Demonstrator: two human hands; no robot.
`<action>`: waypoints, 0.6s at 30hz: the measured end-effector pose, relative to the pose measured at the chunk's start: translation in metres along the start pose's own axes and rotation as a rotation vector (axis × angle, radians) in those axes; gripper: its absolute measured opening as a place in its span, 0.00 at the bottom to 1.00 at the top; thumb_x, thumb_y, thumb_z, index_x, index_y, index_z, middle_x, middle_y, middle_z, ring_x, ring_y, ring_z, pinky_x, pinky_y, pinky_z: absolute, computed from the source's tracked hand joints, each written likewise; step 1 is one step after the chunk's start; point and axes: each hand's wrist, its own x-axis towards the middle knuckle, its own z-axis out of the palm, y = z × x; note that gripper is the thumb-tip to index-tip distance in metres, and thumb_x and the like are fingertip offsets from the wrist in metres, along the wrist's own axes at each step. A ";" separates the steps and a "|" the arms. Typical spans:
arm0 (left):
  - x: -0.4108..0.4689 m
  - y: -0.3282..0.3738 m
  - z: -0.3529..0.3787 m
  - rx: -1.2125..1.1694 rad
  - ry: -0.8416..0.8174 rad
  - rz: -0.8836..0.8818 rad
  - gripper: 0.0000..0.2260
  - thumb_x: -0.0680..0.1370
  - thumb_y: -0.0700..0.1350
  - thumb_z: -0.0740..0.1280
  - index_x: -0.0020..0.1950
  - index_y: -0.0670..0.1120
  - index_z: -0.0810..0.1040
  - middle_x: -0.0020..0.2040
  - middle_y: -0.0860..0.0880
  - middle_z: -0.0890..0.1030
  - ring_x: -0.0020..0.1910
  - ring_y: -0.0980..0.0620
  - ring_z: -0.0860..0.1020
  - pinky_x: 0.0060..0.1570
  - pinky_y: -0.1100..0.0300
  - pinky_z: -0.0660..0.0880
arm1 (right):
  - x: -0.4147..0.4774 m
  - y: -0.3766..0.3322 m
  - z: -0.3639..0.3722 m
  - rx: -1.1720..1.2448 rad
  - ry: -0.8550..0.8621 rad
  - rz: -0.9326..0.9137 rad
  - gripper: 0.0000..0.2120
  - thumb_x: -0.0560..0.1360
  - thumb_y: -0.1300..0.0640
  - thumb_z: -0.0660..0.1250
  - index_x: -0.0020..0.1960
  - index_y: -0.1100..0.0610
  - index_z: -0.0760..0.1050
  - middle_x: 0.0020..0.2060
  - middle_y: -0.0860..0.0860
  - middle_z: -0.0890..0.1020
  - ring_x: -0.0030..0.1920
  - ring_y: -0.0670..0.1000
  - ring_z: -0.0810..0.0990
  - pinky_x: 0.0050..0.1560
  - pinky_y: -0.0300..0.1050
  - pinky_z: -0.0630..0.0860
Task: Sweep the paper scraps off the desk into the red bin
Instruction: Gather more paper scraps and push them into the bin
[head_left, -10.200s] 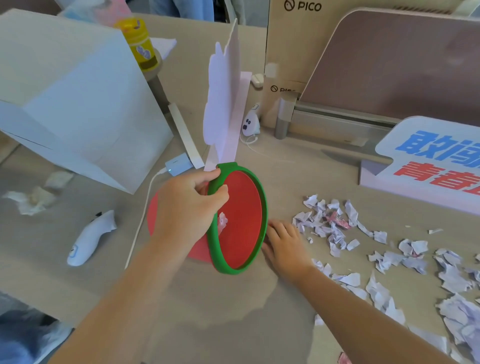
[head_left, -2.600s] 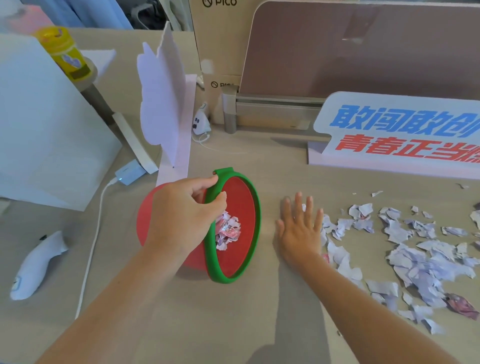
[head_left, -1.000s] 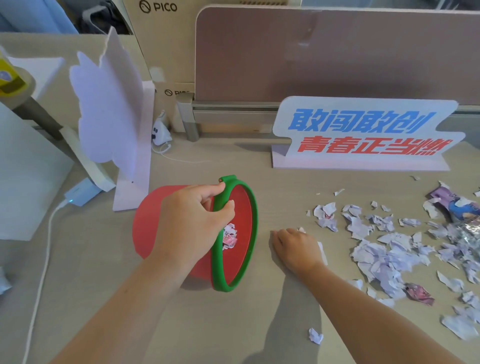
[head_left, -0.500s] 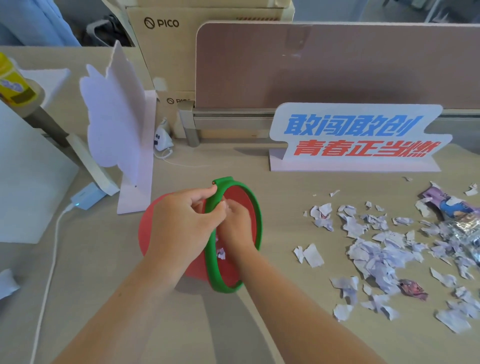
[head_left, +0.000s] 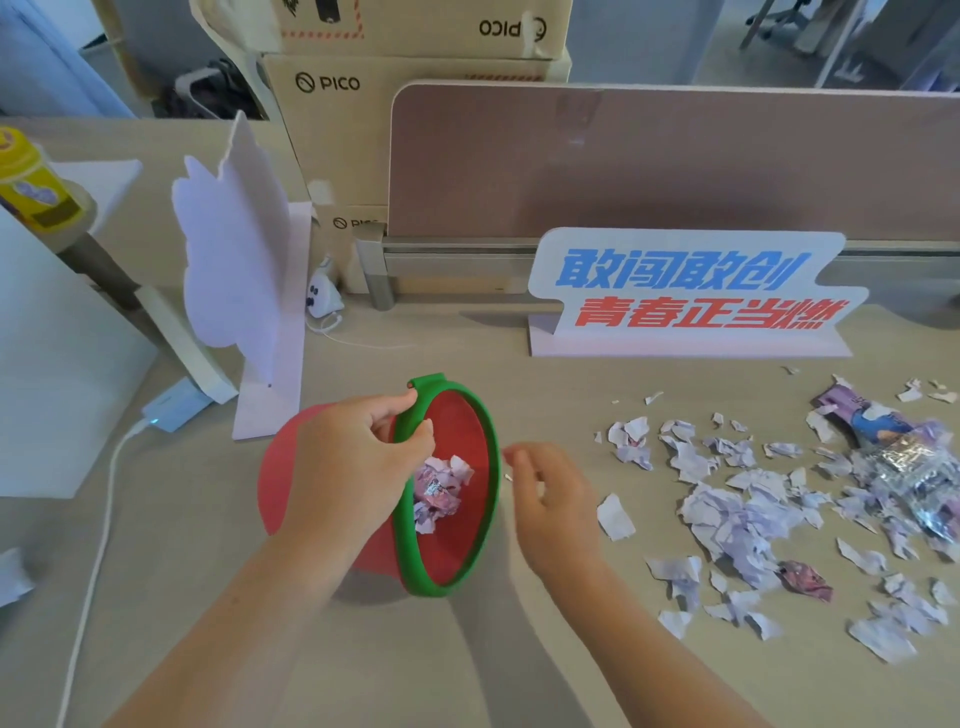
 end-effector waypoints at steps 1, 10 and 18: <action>0.000 -0.001 0.001 0.014 0.003 0.002 0.14 0.70 0.44 0.73 0.55 0.50 0.82 0.29 0.46 0.78 0.28 0.60 0.70 0.32 0.73 0.69 | 0.002 0.016 -0.004 -0.093 0.031 0.102 0.12 0.77 0.58 0.57 0.51 0.58 0.78 0.48 0.50 0.81 0.51 0.49 0.76 0.49 0.36 0.68; -0.001 -0.006 0.016 0.069 -0.041 0.066 0.15 0.69 0.44 0.73 0.56 0.48 0.81 0.28 0.51 0.73 0.29 0.59 0.70 0.34 0.72 0.68 | 0.018 0.091 0.016 -0.911 -0.613 -0.141 0.32 0.76 0.41 0.35 0.76 0.54 0.44 0.77 0.47 0.46 0.74 0.51 0.35 0.70 0.54 0.30; 0.007 0.001 0.033 0.089 -0.061 0.132 0.14 0.69 0.45 0.73 0.54 0.48 0.82 0.26 0.54 0.69 0.28 0.58 0.69 0.33 0.72 0.66 | -0.024 0.130 -0.055 -0.893 -0.392 0.098 0.41 0.66 0.32 0.20 0.73 0.51 0.32 0.76 0.49 0.38 0.71 0.49 0.27 0.65 0.45 0.20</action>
